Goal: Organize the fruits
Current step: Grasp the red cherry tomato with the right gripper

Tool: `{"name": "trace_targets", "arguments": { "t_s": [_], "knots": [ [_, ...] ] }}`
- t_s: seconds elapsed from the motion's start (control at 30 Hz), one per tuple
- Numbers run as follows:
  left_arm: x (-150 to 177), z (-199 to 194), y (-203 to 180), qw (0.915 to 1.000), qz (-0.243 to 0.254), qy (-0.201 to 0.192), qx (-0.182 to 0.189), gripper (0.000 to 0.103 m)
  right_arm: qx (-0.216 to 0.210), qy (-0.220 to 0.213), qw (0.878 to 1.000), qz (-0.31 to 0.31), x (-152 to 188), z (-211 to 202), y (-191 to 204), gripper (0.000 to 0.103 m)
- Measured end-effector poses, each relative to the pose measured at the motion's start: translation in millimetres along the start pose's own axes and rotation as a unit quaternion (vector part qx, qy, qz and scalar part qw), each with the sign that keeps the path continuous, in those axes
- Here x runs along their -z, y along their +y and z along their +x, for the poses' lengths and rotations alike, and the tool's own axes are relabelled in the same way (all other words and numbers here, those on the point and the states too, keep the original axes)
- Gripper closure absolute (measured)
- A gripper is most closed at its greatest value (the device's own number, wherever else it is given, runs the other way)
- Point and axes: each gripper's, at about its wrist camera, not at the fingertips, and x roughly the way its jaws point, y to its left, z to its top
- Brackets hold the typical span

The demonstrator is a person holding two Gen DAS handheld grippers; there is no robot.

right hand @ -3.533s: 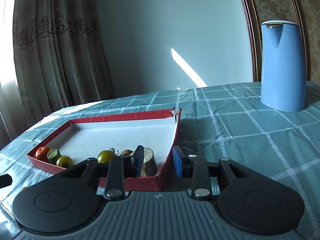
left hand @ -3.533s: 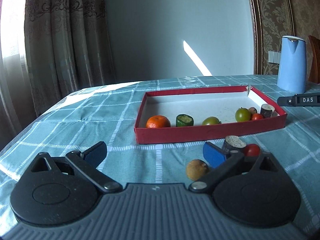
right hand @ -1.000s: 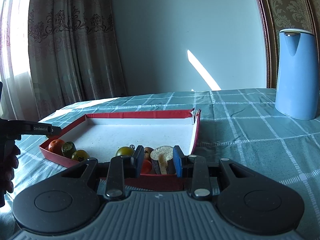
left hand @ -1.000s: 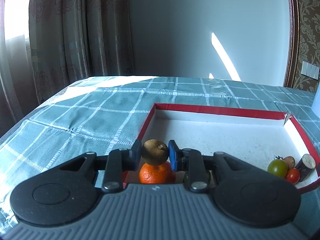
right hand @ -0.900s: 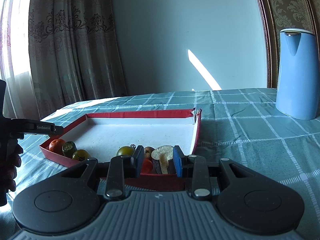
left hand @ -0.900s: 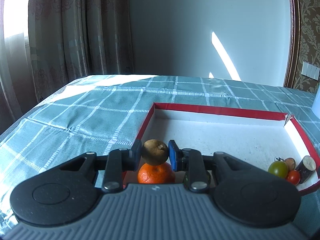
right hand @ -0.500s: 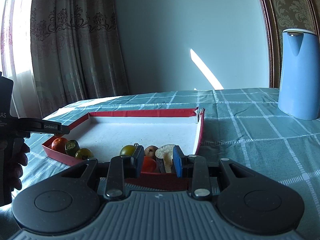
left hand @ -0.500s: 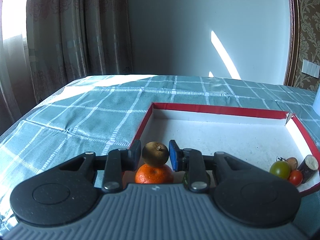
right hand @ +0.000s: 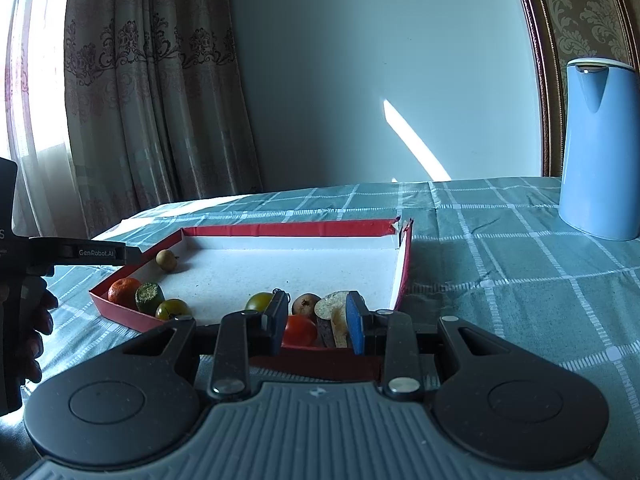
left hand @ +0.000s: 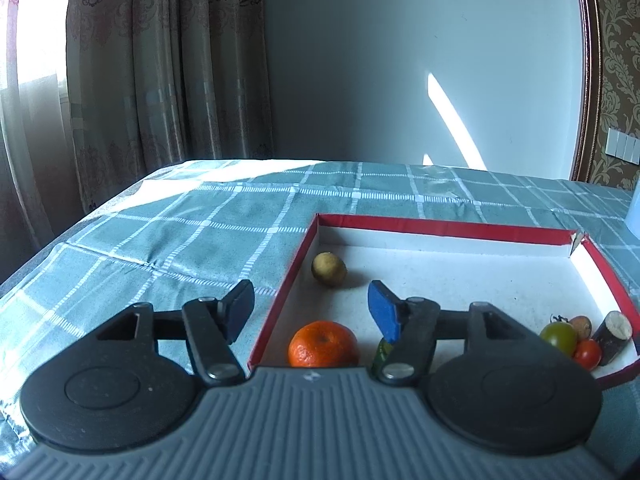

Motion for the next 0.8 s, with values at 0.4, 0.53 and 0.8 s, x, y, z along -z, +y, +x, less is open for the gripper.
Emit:
{"name": "trace_targets", "arguments": {
  "t_s": [0.4,0.53,0.8],
  "knots": [
    [52.9,-52.8,57.4,0.9997,-0.006,0.008,-0.021,0.0,-0.15,0.077,0.98,-0.108,18.9,-8.1,55.3,0.072],
    [58.3,-46.1,66.2,0.9992,-0.024,0.027,-0.014,0.0,-0.145,0.1,0.975,-0.132,22.3,-3.7,69.7,0.072],
    [59.9,-44.9,70.4,0.9989,-0.037,0.03,-0.006,0.0,-0.129,0.126,0.973,-0.141,26.3,4.8,71.1,0.072]
  ]
}}
